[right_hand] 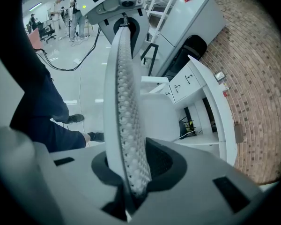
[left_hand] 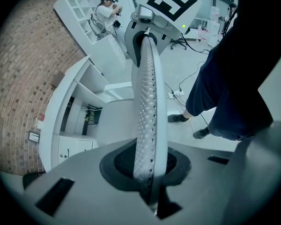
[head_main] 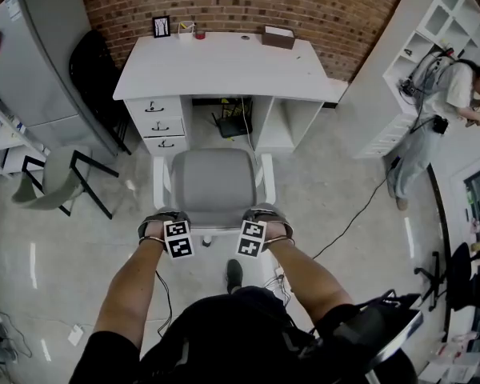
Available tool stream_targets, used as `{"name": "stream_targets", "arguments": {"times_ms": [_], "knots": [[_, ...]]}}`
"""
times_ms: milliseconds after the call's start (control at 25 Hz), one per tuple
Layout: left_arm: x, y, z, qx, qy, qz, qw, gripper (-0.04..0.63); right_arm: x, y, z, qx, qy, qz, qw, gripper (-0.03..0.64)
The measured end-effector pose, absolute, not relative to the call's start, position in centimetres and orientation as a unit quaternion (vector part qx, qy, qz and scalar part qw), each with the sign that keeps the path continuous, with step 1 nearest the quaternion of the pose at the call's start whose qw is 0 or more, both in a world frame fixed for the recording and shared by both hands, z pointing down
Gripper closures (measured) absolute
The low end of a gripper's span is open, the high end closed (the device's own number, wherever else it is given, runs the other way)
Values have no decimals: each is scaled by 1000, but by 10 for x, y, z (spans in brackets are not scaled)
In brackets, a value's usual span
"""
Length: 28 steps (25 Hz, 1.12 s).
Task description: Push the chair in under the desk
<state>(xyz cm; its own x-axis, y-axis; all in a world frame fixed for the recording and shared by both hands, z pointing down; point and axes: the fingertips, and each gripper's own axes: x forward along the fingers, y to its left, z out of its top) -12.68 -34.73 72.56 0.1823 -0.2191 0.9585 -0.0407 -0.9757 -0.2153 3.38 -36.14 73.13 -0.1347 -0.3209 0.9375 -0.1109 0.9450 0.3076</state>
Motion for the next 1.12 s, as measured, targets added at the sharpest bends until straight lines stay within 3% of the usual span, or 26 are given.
{"name": "stream_targets", "arguments": {"times_ms": [1120], "knots": [[-95,-426,732,-752,101,-649,44,548,66,-446,733,118,-752,-120,638,569]]}}
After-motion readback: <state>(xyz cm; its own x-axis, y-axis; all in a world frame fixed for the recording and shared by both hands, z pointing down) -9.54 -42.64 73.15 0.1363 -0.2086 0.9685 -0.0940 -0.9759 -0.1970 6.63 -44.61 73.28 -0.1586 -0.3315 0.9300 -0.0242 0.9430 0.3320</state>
